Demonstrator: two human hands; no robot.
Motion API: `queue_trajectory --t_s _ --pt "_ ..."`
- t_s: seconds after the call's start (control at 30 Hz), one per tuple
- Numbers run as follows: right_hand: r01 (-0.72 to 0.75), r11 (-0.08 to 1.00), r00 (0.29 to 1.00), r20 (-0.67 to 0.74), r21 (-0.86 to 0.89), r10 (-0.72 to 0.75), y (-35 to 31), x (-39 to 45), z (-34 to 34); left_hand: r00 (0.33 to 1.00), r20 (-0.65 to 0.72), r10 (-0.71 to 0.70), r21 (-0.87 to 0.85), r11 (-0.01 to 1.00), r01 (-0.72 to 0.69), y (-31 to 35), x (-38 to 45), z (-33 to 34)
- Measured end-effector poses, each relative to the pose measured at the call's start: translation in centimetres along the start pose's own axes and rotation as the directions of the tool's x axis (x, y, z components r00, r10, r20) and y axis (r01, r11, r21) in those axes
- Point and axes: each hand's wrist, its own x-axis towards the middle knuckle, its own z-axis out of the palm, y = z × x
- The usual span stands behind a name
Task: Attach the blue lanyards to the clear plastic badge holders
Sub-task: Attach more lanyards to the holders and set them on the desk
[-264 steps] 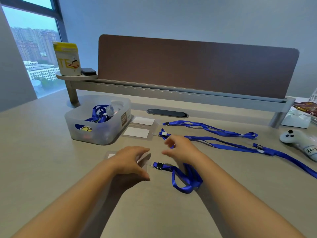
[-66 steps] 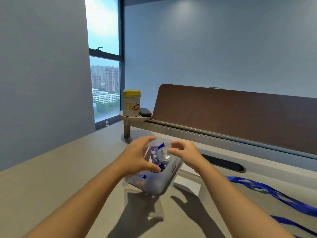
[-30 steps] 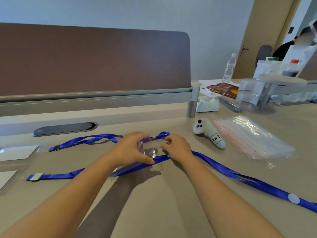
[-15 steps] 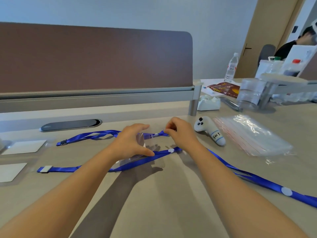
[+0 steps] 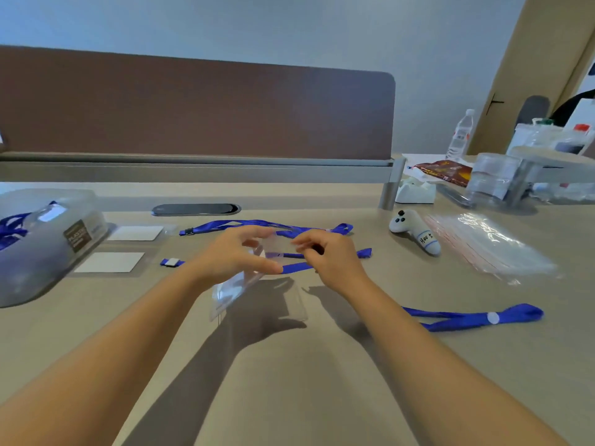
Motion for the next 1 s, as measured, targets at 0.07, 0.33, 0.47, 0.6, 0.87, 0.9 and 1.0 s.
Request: queue_trajectory --t_s 0.07,0.33,0.47,0.6,0.87,0.9,1.0 --pt "-0.002 0.998 1.0 0.003 0.059 0.002 -0.6 -0.6 1.0 1.0 0.007 -0.012 0.006 1.0 0.012 -0.7 -1.1 -0.5" --pt "0.007 0.974 1.0 0.013 0.225 -0.01 -2.7 -1.8 3.2 0.999 0.012 -0.032 -0.097 0.995 0.033 -2.1 -3.9 -2.0" --pt "0.013 0.966 0.999 0.042 0.259 -0.025 -3.5 -1.6 4.0 0.999 0.043 -0.033 -0.136 0.99 0.038 -2.5 -4.1 -2.8" --pt "0.015 0.96 0.998 0.051 0.281 -0.031 -4.2 -1.2 4.5 0.998 0.055 -0.029 -0.139 0.99 0.036 -2.7 -4.1 -3.4" --pt "-0.141 0.977 0.978 0.175 0.16 0.112 -4.8 -0.8 5.0 0.995 -0.084 0.045 0.233 0.972 -0.024 -3.2 -4.2 -3.5" --pt "-0.162 0.976 0.968 0.213 0.144 0.129 -4.8 -0.8 5.0 0.995 -0.083 0.056 0.267 0.963 -0.031 -3.2 -4.4 -3.5" --pt "-0.253 0.948 0.928 0.327 0.191 0.181 -5.3 -0.7 4.9 0.993 -0.09 0.071 0.296 0.954 -0.042 -3.1 -4.5 -3.6"
